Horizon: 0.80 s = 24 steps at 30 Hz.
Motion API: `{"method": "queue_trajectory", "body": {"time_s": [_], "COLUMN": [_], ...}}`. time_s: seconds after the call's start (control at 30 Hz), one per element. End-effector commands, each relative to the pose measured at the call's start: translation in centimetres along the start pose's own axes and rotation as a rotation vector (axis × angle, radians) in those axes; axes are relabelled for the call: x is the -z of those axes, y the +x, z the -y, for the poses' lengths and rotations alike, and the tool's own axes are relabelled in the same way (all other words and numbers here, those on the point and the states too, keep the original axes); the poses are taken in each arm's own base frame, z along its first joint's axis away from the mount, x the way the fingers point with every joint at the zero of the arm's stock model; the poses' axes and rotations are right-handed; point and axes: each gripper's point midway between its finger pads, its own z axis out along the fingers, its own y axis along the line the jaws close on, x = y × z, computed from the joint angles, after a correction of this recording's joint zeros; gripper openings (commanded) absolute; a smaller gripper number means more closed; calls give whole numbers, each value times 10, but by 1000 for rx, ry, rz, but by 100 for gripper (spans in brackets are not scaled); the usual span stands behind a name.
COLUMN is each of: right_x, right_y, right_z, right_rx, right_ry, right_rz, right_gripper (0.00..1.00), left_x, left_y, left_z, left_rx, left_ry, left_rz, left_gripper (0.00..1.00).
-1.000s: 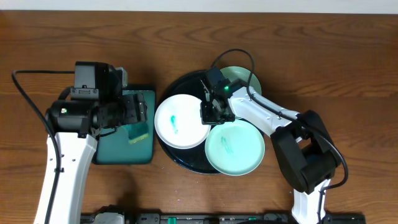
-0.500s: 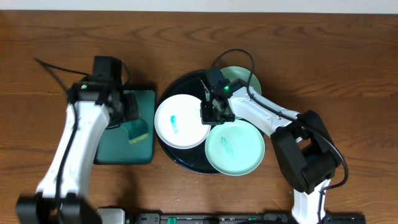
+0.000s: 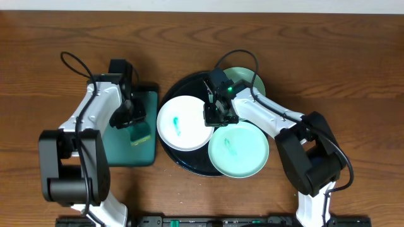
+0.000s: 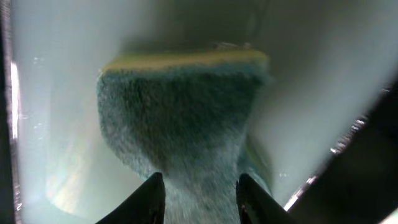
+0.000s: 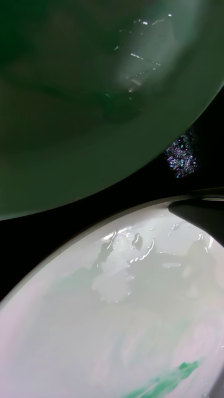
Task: Clean dirty plates on tray and stack at the side
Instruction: 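Grasp the green sponge with the left gripper and dip it in water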
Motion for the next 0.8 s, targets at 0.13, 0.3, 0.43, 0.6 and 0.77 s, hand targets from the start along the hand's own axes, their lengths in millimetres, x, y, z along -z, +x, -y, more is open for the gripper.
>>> {"method": "queue_trajectory", "body": {"time_s": [0.13, 0.3, 0.43, 0.6, 0.77], "right_x": [-5, -5, -5, -5, -5], "right_y": [9, 9, 9, 9, 9], "right_z": [3, 3, 3, 3, 3], "right_rx": [19, 19, 19, 19, 19], "right_ry": [23, 23, 23, 24, 24], "right_rz": [-29, -29, -30, -31, -31], "right_gripper": [1, 1, 1, 1, 1], "left_x": [-28, -34, -32, -29, -19], "left_y": [11, 13, 14, 20, 19], "left_z": [-9, -3, 9, 24, 23], "left_rx": [47, 34, 26, -2, 2], "left_ry": [32, 74, 141, 232, 235], "left_rz": [-38, -36, -48, -80, -84], "left_gripper": [30, 8, 7, 7, 7]}}
